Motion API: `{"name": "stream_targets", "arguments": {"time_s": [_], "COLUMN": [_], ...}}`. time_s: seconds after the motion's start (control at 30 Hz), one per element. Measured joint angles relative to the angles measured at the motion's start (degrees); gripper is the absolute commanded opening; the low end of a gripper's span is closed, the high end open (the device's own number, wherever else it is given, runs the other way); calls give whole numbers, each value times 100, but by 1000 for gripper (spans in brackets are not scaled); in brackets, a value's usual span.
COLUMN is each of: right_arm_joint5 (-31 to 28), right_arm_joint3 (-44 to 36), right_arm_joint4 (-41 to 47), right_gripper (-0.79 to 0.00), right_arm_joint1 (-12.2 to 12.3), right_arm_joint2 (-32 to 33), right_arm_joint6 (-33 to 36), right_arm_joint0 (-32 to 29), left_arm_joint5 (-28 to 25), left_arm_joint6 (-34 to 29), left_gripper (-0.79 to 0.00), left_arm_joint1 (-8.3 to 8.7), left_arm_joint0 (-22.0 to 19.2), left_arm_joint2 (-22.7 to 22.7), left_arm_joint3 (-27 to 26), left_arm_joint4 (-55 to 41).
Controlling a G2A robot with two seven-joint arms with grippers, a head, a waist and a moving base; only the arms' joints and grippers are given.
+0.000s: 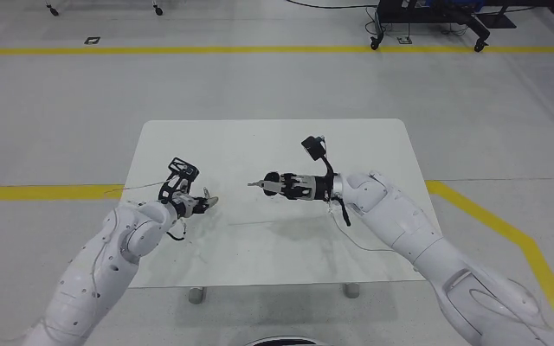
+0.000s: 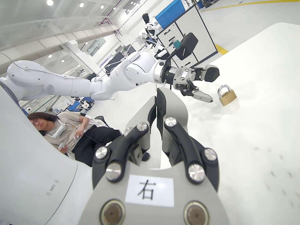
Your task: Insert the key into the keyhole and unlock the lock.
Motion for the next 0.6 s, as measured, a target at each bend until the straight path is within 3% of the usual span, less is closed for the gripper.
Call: {"name": "stream_targets", "arguments": {"time_s": [0.17, 0.23, 0.27, 0.3, 0.6], "right_arm_joint5": [0, 0, 0, 0, 0], "right_arm_joint3": [0, 0, 0, 0, 0], "right_arm_joint4": [0, 0, 0, 0, 0], "right_gripper": [-785, -785, -785, -785, -785], "right_arm_joint1": [0, 0, 0, 0, 0], "right_arm_joint2": [0, 0, 0, 0, 0], "right_arm_joint6": [0, 0, 0, 0, 0], "right_arm_joint0": [0, 0, 0, 0, 0], "left_arm_joint5": [128, 145, 146, 141, -8], "left_arm_joint6": [-138, -172, -189, -206, -371], "left_gripper": [-480, -628, -742, -785, -785], "left_arm_joint1": [-120, -148, -163, -172, -196], "left_arm_joint0": [-296, -352, -380, -397, -380], "left_arm_joint2": [308, 364, 388, 402, 363], "left_arm_joint3": [272, 331, 363, 383, 389], "left_arm_joint4": [48, 63, 70, 80, 179]}}
